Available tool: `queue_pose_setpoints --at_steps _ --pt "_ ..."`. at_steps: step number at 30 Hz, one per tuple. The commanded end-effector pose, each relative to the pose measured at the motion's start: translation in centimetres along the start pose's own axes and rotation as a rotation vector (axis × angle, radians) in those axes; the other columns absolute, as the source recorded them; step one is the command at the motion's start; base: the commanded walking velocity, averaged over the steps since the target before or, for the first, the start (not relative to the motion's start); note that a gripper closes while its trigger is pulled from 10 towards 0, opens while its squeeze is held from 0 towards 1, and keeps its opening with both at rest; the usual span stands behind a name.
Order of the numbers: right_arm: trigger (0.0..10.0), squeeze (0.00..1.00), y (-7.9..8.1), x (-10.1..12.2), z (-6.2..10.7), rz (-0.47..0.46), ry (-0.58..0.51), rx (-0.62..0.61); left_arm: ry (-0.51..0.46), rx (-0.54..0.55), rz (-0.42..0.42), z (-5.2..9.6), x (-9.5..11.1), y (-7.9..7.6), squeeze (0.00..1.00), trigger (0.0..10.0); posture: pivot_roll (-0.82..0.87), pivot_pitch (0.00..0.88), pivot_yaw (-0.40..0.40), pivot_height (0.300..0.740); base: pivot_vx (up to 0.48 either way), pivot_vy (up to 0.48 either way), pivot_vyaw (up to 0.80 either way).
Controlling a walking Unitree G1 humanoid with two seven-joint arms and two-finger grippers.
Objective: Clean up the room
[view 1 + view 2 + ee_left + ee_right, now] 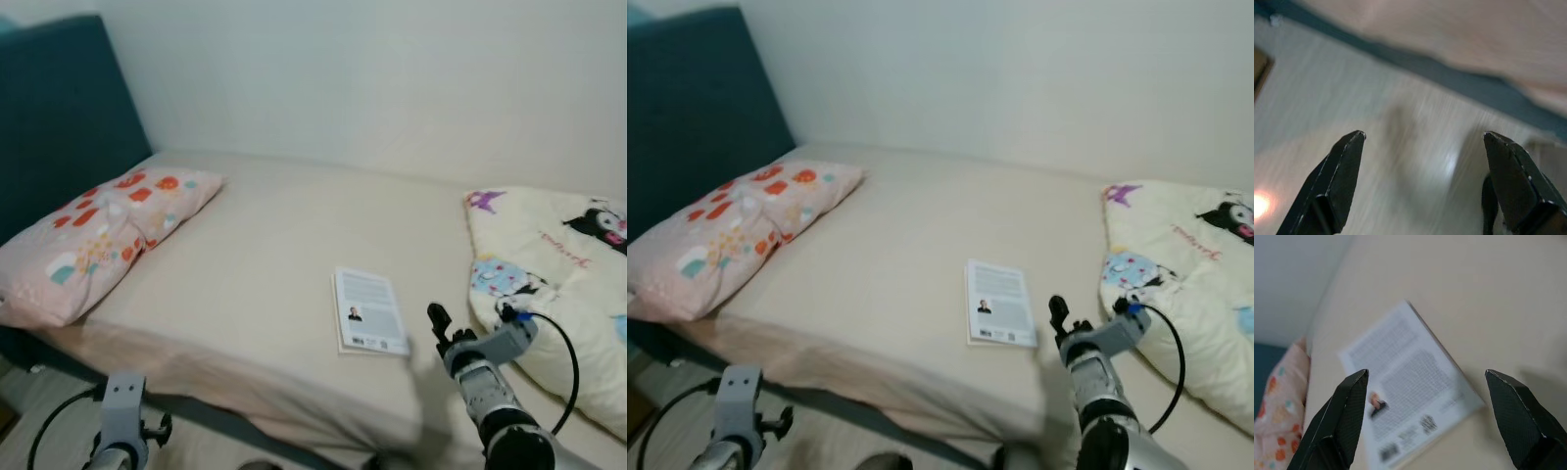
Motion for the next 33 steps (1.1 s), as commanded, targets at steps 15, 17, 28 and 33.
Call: queue_pose_setpoints --at_steps 15,17,28,33 --pt "10.0 0.00 2.6 0.0 -0.3 -0.298 -0.028 0.208 -0.080 0.040 -0.104 3.2 -2.7 3.7 0.00 10.0 0.22 0.331 0.082 0.541 0.000 0.000 0.00" --pt "10.0 0.00 2.8 0.1 -0.3 -0.326 -0.038 0.221 -0.090 0.038 -0.118 3.6 -2.8 3.8 0.00 10.0 0.22 0.335 0.083 0.541 0.000 0.000 0.00" --pt "10.0 0.00 7.5 1.6 -1.2 -0.427 -0.066 0.421 -0.135 0.014 -0.178 6.3 -3.4 4.1 0.00 10.0 0.29 0.416 0.102 0.541 0.000 0.000 0.00" --pt "10.0 0.00 10.4 1.1 -1.8 -0.420 -0.017 0.453 -0.161 0.014 -0.180 6.7 -2.5 3.9 0.00 10.0 0.29 0.428 0.098 0.541 0.000 0.000 0.00"
Point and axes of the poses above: a point about 5 cm out from each wrist's last joint towards the gripper, its own z axis pointing back from the gripper into the wrist, its own x axis along the axis of the wrist's last joint, y = z × x, the point moved 3 cm from there along -z, pointing out of the wrist towards the gripper, and after that the axes turned 15 degrees about -z, right-handed, at the moved point
